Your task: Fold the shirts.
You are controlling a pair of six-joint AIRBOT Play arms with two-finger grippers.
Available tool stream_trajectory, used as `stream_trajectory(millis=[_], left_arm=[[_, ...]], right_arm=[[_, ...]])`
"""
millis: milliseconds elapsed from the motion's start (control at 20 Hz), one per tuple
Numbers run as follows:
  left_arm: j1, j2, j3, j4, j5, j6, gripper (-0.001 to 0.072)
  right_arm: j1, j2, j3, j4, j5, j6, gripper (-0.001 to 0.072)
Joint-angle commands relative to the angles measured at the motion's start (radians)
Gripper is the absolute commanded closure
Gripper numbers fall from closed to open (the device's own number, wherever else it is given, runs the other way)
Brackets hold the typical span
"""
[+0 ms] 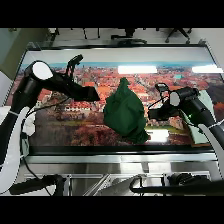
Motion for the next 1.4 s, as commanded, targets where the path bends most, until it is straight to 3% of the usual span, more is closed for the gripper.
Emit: stream_trajectory(millis=[0, 200, 300, 400, 550, 650, 850, 900, 950, 1000, 1100, 1150, 1200, 1250, 1350], left_arm=[[0.025, 0.124, -0.241, -0.003, 0.033, 0.015, 0.0134], [-0.073, 0.201, -0.555, -0.005, 0.341, 0.014, 0.0133], [-0.130, 0.186, -0.643, -0.024, 0.471, 0.014, 0.0133], [-0.165, 0.137, -0.673, -0.079, 0.567, 0.024, 0.0133], [-0.190, 0.032, -0.629, -0.174, 0.621, 0.062, 0.0132], [-0.190, -0.043, -0.564, -0.196, 0.602, 0.075, 0.0133], [-0.188, -0.153, -0.430, -0.204, 0.559, 0.075, 0.0140], [-0.188, -0.169, -0.401, -0.204, 0.545, 0.075, 0.0369], [-0.187, -0.178, -0.378, -0.203, 0.534, 0.083, 0.0651], [-0.187, -0.183, -0.358, -0.203, 0.527, 0.090, 0.0688], [-0.188, -0.182, -0.327, -0.203, 0.508, 0.090, 0.0688], [-0.188, -0.181, -0.312, -0.203, 0.489, 0.090, 0.0689], [-0.187, -0.175, -0.302, -0.202, 0.474, 0.090, 0.0689], [-0.180, -0.162, -0.294, -0.202, 0.466, 0.090, 0.0690], [-0.152, -0.111, -0.280, -0.194, 0.450, 0.090, 0.0692]], right_arm=[[0.000, -0.015, 0.003, -0.004, -0.006, -0.008, 0.0688], [0.000, -0.067, 0.003, -0.003, 0.016, -0.029, 0.0688], [0.000, -0.069, 0.002, 0.006, 0.048, -0.037, 0.0655], [0.001, -0.071, -0.016, 0.053, 0.065, -0.037, 0.0379], [0.002, -0.089, -0.087, 0.163, 0.003, -0.106, 0.0381], [0.002, -0.122, -0.110, 0.177, -0.026, -0.141, 0.0186], [0.002, -0.192, -0.110, 0.235, -0.114, -0.237, 0.0189], [0.002, -0.203, -0.110, 0.244, -0.132, -0.245, 0.0205], [0.002, -0.215, -0.110, 0.243, -0.136, -0.246, 0.0255], [0.002, -0.229, -0.110, 0.243, -0.137, -0.254, 0.0257], [0.002, -0.260, -0.110, 0.279, -0.135, -0.281, 0.0260], [0.002, -0.270, -0.110, 0.324, -0.132, -0.321, 0.0401], [0.002, -0.271, -0.109, 0.362, -0.124, -0.365, 0.0642], [0.002, -0.267, -0.101, 0.380, -0.103, -0.394, 0.0690], [-0.008, -0.240, -0.055, 0.364, -0.037, -0.400, 0.0690]])
